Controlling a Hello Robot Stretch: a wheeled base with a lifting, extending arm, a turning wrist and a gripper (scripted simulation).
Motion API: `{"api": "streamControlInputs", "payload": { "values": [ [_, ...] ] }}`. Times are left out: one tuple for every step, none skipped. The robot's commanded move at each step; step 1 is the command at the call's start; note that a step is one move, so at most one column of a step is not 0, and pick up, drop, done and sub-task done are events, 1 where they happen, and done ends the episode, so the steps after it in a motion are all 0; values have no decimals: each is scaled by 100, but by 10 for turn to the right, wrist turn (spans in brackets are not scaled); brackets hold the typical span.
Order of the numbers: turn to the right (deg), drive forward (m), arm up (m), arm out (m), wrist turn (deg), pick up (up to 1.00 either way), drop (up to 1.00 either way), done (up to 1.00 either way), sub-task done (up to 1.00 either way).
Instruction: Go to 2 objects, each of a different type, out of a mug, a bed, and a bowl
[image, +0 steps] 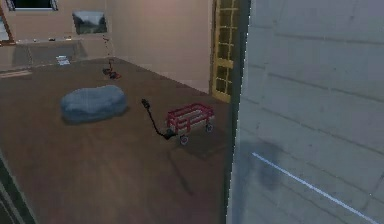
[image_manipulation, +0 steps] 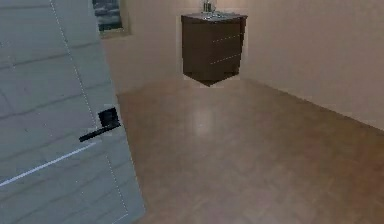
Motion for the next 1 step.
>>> {"api": "streamControlInputs", "payload": {
  "values": [
    [0,45,0,0,0,0,0,0,0]
  ]
}}
